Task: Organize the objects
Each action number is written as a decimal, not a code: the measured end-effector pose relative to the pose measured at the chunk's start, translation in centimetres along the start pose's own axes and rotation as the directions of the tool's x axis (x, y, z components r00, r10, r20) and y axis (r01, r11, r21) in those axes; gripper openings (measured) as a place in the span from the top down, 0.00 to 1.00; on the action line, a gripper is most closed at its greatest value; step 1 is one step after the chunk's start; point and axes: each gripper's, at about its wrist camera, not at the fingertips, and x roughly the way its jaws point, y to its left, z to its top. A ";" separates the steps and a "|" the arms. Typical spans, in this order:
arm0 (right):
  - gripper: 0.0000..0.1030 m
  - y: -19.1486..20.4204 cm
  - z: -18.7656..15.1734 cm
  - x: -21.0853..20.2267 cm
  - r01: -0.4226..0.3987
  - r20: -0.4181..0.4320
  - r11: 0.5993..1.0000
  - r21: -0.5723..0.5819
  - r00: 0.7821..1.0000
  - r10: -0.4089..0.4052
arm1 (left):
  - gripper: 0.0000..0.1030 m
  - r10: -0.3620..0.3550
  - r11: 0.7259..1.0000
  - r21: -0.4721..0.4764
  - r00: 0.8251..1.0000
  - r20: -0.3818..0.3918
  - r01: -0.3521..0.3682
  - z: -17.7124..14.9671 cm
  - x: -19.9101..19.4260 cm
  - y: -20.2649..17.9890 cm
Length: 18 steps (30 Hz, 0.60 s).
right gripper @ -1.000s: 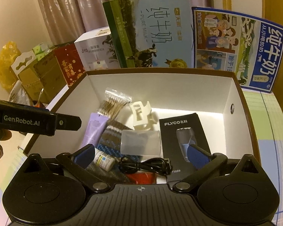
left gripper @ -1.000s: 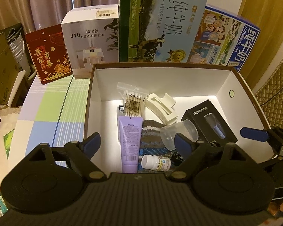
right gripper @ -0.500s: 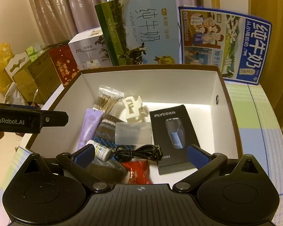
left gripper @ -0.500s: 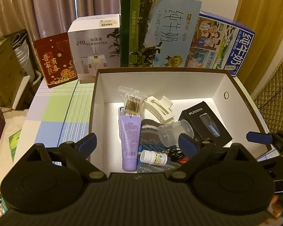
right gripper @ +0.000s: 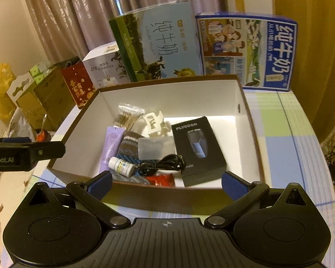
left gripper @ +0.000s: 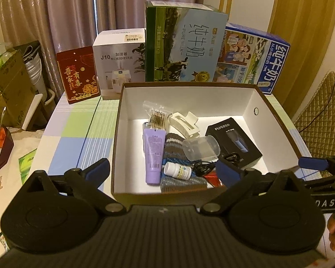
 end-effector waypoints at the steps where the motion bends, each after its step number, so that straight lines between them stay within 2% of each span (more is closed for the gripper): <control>1: 0.02 0.0 -0.2 -0.4 0.001 0.003 1.000 0.002 1.000 -0.001 | 0.03 0.000 1.000 -0.001 1.000 0.001 0.000 -0.2 -0.4 0.0; 7: 0.02 -0.1 -1.4 -3.1 0.006 0.020 1.000 0.020 1.000 -0.006 | 0.03 0.010 1.000 -0.001 1.000 0.020 -0.010 -1.7 -3.0 -0.6; 13: 0.02 -0.4 -3.2 -6.2 0.014 0.025 1.000 0.026 1.000 -0.015 | 0.01 0.046 0.998 0.031 0.998 0.047 -0.048 -3.7 -6.1 -2.2; 18: 0.02 -0.5 -4.8 -9.0 -0.004 0.029 1.000 0.008 1.000 0.004 | 0.01 0.075 0.997 0.019 0.997 0.033 -0.076 -5.9 -8.6 -3.4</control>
